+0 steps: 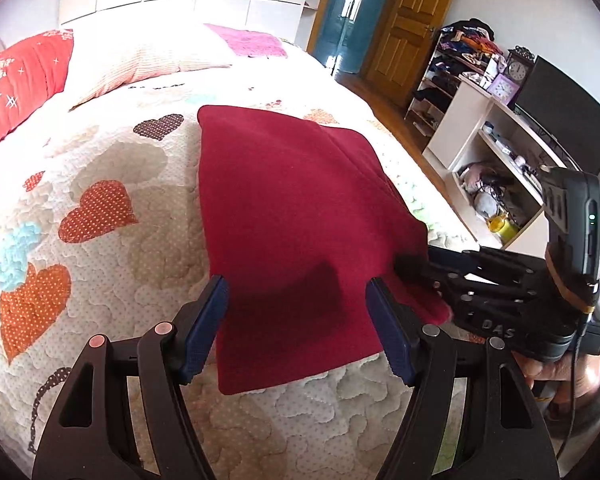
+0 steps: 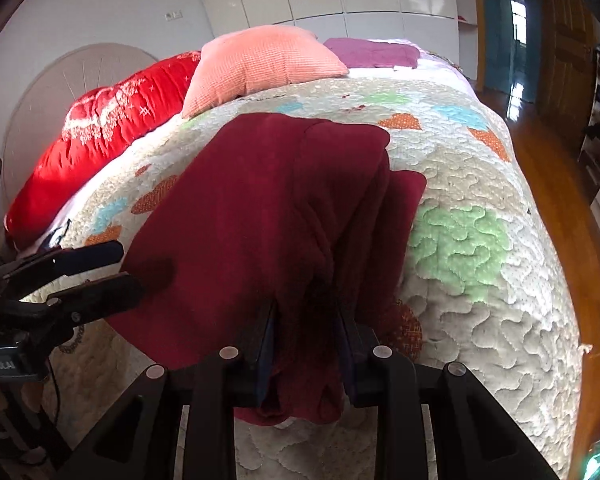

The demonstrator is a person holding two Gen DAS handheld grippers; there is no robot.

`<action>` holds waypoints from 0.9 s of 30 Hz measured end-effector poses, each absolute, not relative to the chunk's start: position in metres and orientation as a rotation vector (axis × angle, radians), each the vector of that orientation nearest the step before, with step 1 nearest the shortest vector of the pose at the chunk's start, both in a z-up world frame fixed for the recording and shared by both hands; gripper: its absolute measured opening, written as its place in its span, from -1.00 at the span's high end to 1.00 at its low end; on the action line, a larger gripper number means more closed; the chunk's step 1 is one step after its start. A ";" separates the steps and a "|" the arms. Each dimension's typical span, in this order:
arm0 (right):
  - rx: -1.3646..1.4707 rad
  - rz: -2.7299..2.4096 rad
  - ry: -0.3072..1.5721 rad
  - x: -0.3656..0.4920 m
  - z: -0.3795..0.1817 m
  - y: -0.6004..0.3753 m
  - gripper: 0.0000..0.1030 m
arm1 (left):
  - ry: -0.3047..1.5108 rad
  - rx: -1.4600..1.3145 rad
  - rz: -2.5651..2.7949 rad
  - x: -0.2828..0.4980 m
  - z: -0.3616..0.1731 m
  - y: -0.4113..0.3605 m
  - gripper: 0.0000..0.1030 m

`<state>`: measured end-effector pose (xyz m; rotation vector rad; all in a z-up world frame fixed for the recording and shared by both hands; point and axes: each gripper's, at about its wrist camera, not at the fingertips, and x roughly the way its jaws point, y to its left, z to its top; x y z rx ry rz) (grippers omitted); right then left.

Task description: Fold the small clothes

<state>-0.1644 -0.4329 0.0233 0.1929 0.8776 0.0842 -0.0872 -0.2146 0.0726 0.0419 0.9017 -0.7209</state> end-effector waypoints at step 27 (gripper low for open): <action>0.537 0.188 0.760 -0.115 0.017 -0.450 0.04 | 1.013 -0.246 -0.799 -0.023 0.050 -0.201 -0.33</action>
